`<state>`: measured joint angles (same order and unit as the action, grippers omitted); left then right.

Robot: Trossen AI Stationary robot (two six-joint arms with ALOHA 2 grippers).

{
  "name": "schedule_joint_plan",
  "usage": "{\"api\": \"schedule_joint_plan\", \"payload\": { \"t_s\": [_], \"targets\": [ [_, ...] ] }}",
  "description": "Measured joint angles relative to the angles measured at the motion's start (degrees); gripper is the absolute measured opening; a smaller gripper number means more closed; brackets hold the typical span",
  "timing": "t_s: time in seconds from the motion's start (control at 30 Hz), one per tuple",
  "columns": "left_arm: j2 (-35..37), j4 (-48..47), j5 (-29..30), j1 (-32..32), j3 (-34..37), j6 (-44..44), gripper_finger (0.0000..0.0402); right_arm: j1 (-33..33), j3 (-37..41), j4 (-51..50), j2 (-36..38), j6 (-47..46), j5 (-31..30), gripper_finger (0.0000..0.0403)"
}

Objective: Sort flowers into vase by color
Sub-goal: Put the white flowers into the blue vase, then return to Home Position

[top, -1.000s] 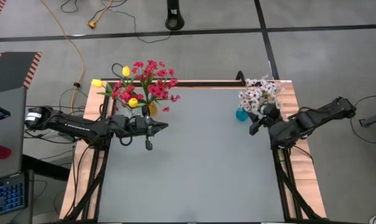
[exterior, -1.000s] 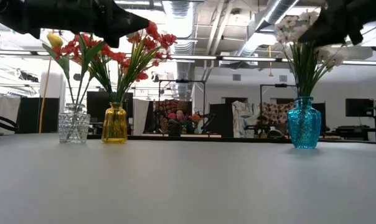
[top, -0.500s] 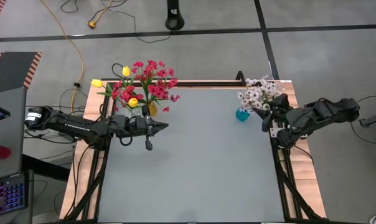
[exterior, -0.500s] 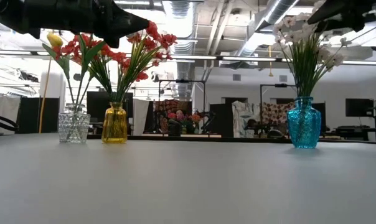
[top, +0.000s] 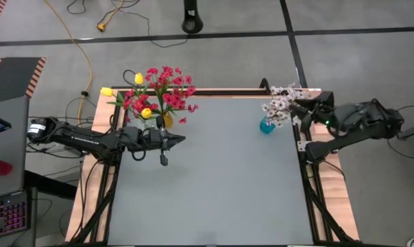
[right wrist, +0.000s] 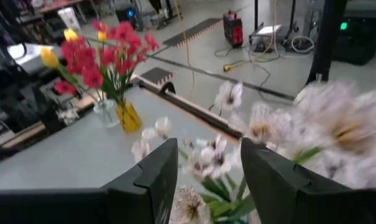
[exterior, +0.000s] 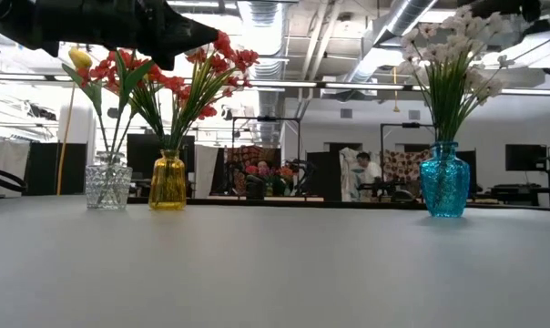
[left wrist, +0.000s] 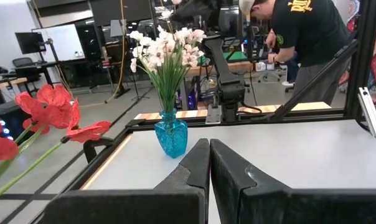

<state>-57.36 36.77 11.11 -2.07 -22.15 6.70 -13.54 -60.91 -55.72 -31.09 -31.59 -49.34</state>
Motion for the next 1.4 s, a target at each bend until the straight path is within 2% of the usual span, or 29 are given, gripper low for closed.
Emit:
{"api": "schedule_joint_plan", "payload": {
  "t_s": [0.33,0.57,0.67,0.83,0.93,1.0,1.17,1.4],
  "targets": [
    [0.00,0.00,0.00,0.00,0.00,0.17,0.0000,2.63,-6.54,3.71,0.00,9.70,-0.75,0.0203],
    [0.07,0.17,1.79,0.01,-0.02,1.08,0.0000,2.91,-8.56,12.70,0.00,21.16,-0.72,0.0203],
    [1.19,-0.09,2.54,0.02,-0.02,1.09,0.0000,2.37,-8.58,17.48,0.01,26.33,4.21,0.0203],
    [6.47,-2.34,2.64,0.00,-0.07,1.49,0.0000,0.50,-8.58,18.93,-1.41,31.49,22.84,0.0203],
    [10.86,-7.00,2.58,0.00,-0.04,1.05,0.0000,-0.91,-8.58,18.93,-3.39,31.36,30.99,0.0203],
    [14.20,-11.07,2.29,0.00,-0.04,0.10,0.0000,-1.97,-8.58,18.82,-5.20,31.28,33.03,0.0203],
    [21.09,-20.40,2.14,0.00,-0.07,-2.79,0.0000,-4.70,-8.58,18.95,-10.55,31.23,33.11,0.0203],
    [25.37,-26.18,2.14,0.00,-0.04,-3.92,0.0000,-9.19,-8.56,23.59,-18.63,29.17,32.83,0.0191]
  ]
}}
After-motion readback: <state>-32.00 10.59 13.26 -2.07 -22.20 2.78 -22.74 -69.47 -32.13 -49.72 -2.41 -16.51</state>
